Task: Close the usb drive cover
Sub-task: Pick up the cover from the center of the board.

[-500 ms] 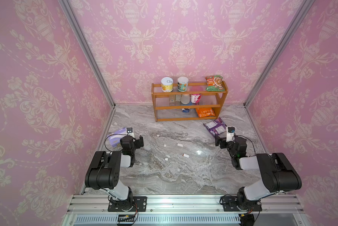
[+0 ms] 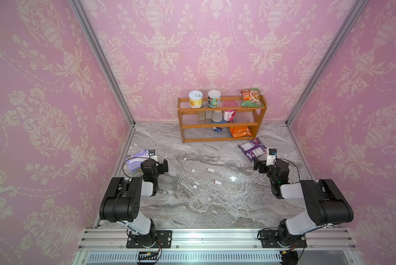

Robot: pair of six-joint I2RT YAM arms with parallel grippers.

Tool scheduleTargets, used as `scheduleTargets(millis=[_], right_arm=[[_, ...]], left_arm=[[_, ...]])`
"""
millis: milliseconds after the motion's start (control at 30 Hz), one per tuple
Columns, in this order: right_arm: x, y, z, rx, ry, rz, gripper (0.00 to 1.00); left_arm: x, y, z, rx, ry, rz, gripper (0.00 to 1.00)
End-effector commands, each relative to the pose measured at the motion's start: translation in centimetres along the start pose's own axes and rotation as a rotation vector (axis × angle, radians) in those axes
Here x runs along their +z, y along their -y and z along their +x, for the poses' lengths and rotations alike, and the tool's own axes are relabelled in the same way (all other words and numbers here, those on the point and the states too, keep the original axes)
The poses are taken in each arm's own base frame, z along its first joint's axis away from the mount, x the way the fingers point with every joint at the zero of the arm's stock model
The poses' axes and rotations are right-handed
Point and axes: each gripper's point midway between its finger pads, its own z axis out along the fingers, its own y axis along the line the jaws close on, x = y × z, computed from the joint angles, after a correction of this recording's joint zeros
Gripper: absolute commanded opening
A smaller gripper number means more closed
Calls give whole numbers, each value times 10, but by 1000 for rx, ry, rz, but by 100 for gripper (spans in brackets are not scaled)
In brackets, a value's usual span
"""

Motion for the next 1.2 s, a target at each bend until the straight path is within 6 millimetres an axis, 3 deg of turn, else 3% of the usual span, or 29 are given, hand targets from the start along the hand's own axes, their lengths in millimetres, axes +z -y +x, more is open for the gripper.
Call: scheduleTargets(millis=[0, 367, 500, 600, 833, 900, 1000, 1167], right_arm=[[3, 5, -5, 24, 5, 24, 100], [-1, 4, -8, 22, 33, 25, 100], [-25, 12, -25, 30, 107, 77, 100], [-39, 4, -36, -4, 134, 70, 100], [-43, -18, -66, 89, -89, 39, 100], [-38, -27, -64, 120, -198, 32, 100], [-27, -58, -58, 61, -353, -2, 100], [-7, -139, -47, -152, -495, -131, 100]], left_arm=[[1, 0, -8, -1, 13, -10, 99], [0, 5, -12, 15, 3, 22, 99], [-12, -8, -37, -16, -35, -57, 99], [-26, -9, -50, -59, -14, -56, 100], [-49, -15, -69, -181, -69, -86, 99], [-55, -14, -75, -208, -78, -82, 99], [-62, -10, -84, -266, -67, -56, 99], [-68, -2, -99, -359, -64, -8, 99]])
